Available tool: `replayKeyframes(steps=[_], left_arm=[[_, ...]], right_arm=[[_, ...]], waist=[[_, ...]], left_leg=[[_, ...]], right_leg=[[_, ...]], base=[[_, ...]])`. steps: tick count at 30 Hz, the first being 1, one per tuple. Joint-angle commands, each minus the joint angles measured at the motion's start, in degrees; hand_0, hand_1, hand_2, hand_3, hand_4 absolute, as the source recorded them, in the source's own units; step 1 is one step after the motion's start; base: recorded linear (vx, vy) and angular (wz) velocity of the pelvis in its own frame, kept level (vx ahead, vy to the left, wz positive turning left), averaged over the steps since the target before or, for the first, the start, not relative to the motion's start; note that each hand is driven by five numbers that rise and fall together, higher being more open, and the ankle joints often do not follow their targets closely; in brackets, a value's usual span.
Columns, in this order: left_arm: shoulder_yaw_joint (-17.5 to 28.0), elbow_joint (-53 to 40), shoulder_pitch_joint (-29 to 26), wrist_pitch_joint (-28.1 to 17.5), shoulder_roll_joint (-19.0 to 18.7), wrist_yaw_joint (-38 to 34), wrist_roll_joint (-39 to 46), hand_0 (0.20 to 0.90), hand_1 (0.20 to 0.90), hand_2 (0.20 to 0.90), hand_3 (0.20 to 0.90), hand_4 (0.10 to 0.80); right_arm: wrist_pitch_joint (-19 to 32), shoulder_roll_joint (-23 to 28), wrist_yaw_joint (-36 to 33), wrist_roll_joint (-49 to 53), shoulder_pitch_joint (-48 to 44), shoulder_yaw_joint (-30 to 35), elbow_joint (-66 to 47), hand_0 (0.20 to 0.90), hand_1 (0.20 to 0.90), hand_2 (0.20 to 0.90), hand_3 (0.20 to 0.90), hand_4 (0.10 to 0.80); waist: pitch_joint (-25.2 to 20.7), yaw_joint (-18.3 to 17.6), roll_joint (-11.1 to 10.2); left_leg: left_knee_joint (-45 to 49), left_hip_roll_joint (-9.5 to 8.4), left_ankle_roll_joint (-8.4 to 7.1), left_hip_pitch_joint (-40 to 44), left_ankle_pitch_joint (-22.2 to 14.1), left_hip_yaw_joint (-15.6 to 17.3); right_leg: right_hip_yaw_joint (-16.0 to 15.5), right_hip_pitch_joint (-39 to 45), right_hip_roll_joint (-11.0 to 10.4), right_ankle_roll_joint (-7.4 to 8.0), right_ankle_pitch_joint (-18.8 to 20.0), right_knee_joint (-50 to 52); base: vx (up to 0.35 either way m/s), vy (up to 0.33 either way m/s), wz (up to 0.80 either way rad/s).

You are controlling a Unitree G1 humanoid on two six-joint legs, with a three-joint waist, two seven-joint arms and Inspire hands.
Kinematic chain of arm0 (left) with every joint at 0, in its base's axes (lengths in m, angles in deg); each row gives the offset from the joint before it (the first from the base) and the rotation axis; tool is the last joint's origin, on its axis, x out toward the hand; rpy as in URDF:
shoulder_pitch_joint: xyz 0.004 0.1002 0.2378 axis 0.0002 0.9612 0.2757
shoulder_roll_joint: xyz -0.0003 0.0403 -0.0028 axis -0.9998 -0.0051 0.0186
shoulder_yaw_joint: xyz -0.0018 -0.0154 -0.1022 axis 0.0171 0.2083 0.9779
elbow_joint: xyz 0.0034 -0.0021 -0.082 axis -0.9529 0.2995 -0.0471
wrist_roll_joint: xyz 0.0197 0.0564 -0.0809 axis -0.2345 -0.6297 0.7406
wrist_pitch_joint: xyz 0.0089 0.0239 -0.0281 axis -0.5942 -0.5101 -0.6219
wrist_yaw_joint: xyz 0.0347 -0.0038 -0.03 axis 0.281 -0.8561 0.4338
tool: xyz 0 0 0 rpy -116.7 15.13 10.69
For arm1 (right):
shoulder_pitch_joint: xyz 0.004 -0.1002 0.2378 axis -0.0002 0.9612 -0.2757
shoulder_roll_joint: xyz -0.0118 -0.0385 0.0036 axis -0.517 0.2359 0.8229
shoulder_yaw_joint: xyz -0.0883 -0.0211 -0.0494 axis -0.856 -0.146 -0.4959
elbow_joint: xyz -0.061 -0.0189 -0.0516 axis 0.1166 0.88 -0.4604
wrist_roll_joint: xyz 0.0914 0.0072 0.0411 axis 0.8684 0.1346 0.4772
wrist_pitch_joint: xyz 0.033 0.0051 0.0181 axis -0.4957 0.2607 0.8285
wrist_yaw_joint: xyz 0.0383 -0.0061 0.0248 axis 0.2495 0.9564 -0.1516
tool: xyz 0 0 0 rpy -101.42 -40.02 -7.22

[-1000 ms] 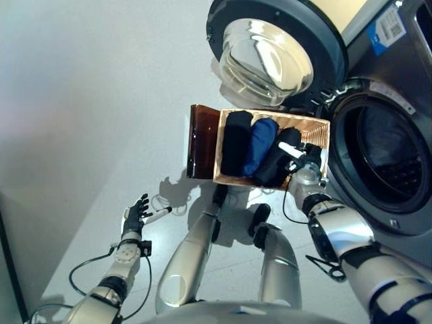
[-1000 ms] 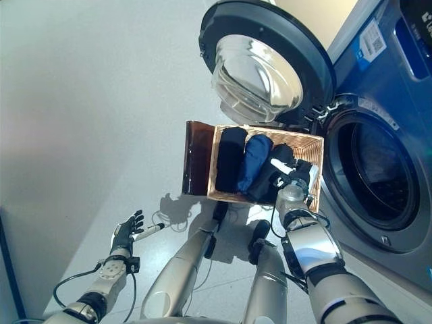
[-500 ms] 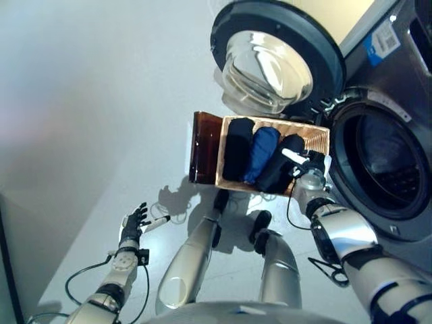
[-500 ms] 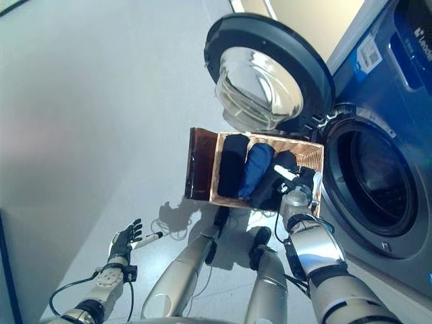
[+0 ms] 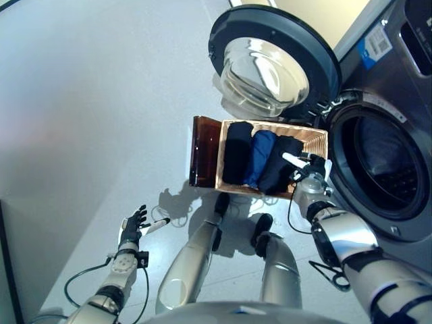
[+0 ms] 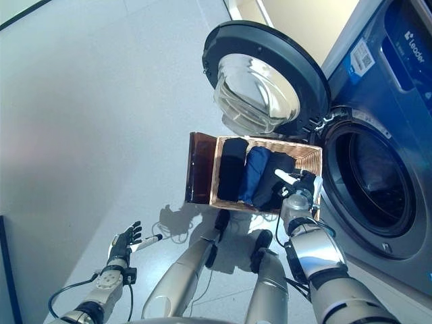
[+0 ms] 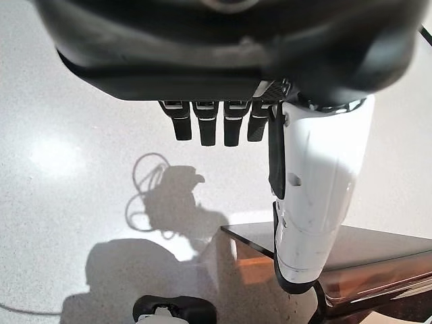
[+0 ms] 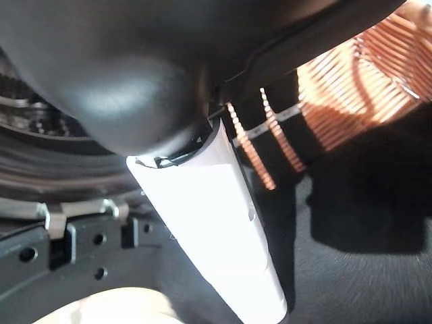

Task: Pick up the clothes and place them into the washing machine

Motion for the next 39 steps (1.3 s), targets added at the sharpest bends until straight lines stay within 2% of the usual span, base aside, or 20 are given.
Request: replayKeyframes(steps=[1,12,13,14,39], left_arm=[[3.0,2.4,1.3,-1.4,-2.4,-0.9,-0.7,0.9,0.9,0.9,0.9,0.8],[3.1,2.5,1.5,-1.4,-2.3,-0.7,-0.7,0.9,0.9,0.9,0.9,0.8],[3.1,2.4,1.6,-1.4,-2.3,-0.6,-0.7,0.9,0.9,0.9,0.9,0.8],[3.2,2.3,1.5,-1.3,-2.4,-0.4,-0.9,0.9,0.9,0.9,0.9,0.8],[2.4,3.4,0.6,-1.3,-3.7,-1.6,0.1,0.9,0.9,0.9,0.9,0.8]], right_arm=[[4.2,4.9,-0.8,-0.4,-1.5,0.8,-2.1,0.2,0.2,0.2,0.2,0.3],[4.1,5.0,-0.6,0.2,-1.2,1.4,-2.1,0.2,0.2,0.2,0.2,0.3],[4.0,5.0,-0.4,0.3,-1.2,1.3,-2.0,0.387,0.387,0.387,0.387,0.433],[3.7,5.3,0.1,0.2,-1.2,1.1,-1.6,0.9,0.9,0.9,0.9,0.8],[2.1,7.1,-4.2,-4.1,-5.8,-1.7,0.9,0.9,0.9,0.9,0.9,0.8]], waist=[[0.0,1.2,0.9],[-0.4,1.0,1.0],[-0.4,1.1,1.1],[-0.4,1.1,1.1],[2.6,1.2,1.5]], left_leg=[[2.8,-1.4,-1.32,-2.0,-4.4,3.2],[2.9,-1.24,-1.36,-2.1,-4.5,3.3],[3.0,-1.21,-1.36,-2.2,-4.5,3.3],[3.2,-1.24,-1.36,-2.4,-4.5,3.3],[5.0,-0.91,-2.19,-6.7,-3.7,3.0]], right_leg=[[1.3,1.5,0.4,-0.16,3.8,-4.9],[1.5,1.2,0.4,-0.12,4.0,-4.8],[1.6,1.1,0.4,-0.13,3.9,-4.8],[1.6,1.0,0.4,-0.2,3.9,-4.7],[0.7,-2.9,0.8,-0.73,3.3,-2.3]], base=[[0.0,0.0,0.0],[0.0,0.0,0.0],[0.0,0.0,0.0],[0.0,0.0,0.0],[-0.002,-0.002,0.01]])
